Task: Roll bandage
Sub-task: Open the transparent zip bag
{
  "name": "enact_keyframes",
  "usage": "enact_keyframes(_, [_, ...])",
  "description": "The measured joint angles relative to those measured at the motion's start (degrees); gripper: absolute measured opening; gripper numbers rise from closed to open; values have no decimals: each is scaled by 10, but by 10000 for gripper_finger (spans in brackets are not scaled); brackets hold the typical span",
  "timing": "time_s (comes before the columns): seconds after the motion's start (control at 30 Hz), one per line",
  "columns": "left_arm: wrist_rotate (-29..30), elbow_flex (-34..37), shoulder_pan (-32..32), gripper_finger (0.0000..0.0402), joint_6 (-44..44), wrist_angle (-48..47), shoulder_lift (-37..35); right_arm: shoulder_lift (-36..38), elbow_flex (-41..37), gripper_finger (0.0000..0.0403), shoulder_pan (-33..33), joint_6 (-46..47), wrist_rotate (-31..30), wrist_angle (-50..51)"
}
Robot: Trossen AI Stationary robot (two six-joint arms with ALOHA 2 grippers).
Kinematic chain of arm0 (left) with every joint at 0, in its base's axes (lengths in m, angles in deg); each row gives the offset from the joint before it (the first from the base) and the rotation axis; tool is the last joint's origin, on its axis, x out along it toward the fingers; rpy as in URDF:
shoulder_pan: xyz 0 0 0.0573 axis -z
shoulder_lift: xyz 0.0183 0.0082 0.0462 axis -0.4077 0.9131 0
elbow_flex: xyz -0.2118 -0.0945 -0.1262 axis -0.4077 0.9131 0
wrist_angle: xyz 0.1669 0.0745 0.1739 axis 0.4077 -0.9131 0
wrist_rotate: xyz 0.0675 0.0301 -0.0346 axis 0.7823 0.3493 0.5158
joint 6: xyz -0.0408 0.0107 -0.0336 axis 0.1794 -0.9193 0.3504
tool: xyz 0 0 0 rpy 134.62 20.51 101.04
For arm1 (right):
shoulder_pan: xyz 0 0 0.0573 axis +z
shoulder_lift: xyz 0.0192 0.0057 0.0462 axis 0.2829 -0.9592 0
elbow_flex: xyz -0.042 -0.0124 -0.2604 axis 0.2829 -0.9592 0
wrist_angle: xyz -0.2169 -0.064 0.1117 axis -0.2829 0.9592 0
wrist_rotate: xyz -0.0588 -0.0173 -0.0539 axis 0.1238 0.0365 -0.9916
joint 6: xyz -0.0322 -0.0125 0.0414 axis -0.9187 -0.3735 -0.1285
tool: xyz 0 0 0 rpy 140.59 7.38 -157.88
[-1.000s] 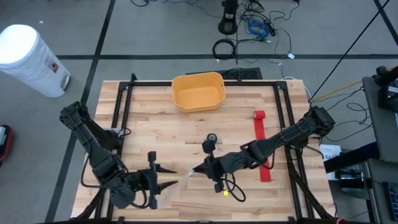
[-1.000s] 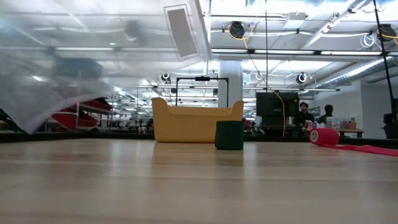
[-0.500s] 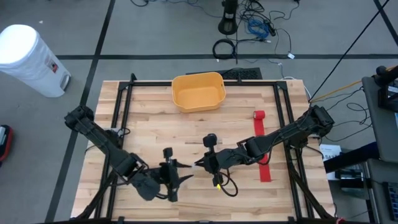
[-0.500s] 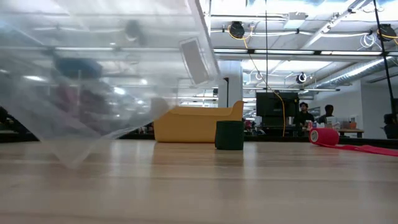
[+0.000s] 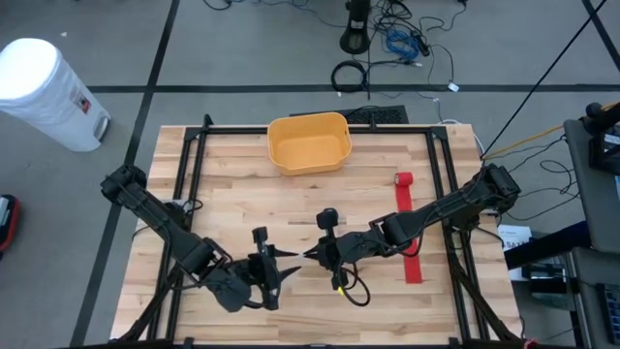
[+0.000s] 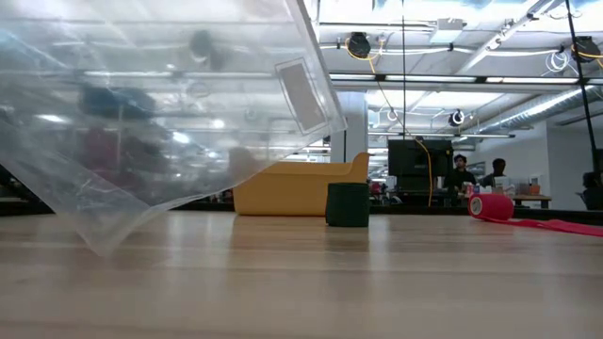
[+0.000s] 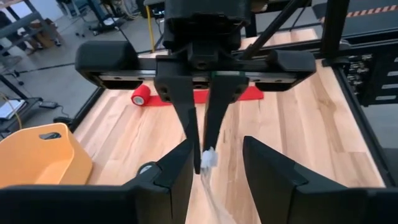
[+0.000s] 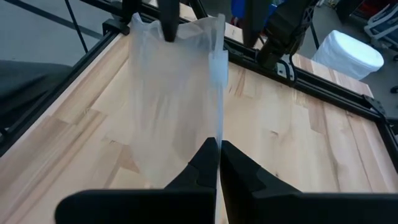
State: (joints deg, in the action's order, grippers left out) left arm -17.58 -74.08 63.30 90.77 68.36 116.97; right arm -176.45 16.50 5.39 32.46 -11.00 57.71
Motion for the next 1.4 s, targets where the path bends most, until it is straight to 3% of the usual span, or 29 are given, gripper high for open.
enact_keyframes(0.17, [0, 0, 0, 111, 0, -1, 0, 0, 0, 0, 0, 0, 0, 0])
enact_keyframes(0.5, [2, 0, -1, 8, -2, -17, 0, 0, 0, 0, 0, 2, 0, 0])
enact_keyframes(0.93, [13, 0, -3, 2, -16, -23, 0, 1, 0, 7, 3, -3, 0, 12])
enact_keyframes(1.4, [-14, 0, -3, 1, -31, -22, 0, 37, 0, 127, 32, 24, 0, -42])
